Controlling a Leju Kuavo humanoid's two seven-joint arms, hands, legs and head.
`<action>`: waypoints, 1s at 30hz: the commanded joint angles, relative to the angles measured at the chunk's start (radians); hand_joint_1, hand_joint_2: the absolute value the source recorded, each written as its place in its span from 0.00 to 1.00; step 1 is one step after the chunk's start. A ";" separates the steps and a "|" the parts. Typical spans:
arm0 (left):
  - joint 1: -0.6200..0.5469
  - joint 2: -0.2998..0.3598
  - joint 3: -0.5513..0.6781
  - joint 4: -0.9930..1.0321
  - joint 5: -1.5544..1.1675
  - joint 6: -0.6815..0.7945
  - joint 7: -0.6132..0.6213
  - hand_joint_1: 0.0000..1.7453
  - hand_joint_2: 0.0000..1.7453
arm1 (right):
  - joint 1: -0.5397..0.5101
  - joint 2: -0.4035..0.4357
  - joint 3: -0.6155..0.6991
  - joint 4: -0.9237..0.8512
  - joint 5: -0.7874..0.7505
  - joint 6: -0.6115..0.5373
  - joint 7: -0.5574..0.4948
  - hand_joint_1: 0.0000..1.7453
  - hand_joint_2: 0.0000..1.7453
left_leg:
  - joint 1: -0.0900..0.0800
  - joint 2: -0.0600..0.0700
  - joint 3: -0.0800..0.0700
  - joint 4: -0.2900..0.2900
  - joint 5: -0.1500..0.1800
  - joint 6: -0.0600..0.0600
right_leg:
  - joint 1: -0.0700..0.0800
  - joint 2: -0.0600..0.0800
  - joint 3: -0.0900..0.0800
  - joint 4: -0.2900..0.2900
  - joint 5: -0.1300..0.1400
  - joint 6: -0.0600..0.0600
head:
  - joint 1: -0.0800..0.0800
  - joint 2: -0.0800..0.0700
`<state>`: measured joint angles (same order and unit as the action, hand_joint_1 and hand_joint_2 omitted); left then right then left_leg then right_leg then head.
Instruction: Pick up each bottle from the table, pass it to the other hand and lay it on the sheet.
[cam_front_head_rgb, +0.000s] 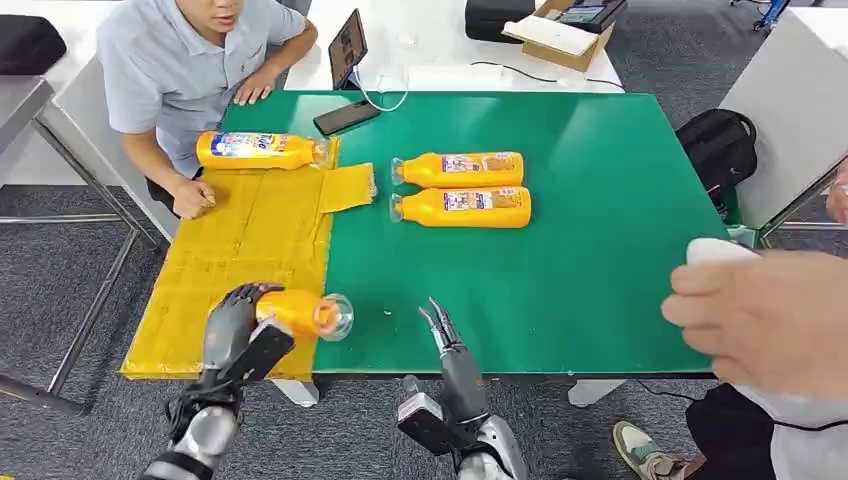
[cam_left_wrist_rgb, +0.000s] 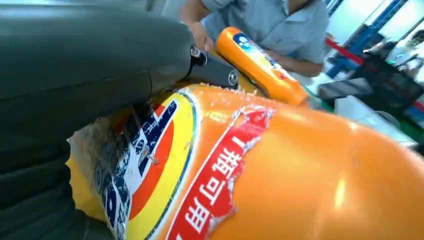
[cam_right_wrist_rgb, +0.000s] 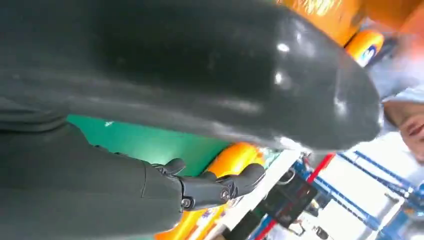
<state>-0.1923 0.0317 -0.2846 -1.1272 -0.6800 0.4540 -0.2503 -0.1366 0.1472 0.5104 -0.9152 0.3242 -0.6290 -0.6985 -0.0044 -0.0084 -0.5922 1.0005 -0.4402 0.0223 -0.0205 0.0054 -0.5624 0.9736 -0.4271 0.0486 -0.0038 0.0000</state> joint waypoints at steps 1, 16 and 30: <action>-0.244 0.030 -0.034 0.430 -0.144 -0.064 0.107 1.00 1.00 | -0.031 0.002 0.057 0.041 -0.014 0.030 0.000 0.00 0.00 | 0.000 0.000 0.003 -0.001 0.000 -0.001 | 0.000 -0.001 0.003 0.000 0.000 -0.002 | 0.000 0.000; -0.365 -0.005 -0.042 0.571 -0.196 -0.322 0.152 0.34 1.00 | -0.037 0.019 0.047 0.065 -0.030 0.070 0.000 0.00 0.00 | 0.001 0.003 0.009 -0.002 0.002 -0.004 | 0.002 0.002 0.007 0.000 0.001 -0.003 | 0.000 0.000; -0.076 -0.035 0.025 0.055 0.417 -0.657 -0.121 0.00 1.00 | -0.033 -0.002 0.099 0.059 -0.096 0.040 0.000 0.00 0.00 | -0.001 0.004 0.011 -0.002 0.001 -0.003 | -0.001 0.002 0.008 0.001 0.000 -0.001 | 0.000 0.000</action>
<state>-0.5019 0.0229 -0.2899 -0.7578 -0.5166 -0.0838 -0.3145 -0.1418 0.1698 0.5505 -0.9041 0.2617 -0.5692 -0.6985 -0.0052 -0.0067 -0.5847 1.0002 -0.4389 0.0196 -0.0212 0.0062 -0.5566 0.9763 -0.4271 0.0483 -0.0034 0.0000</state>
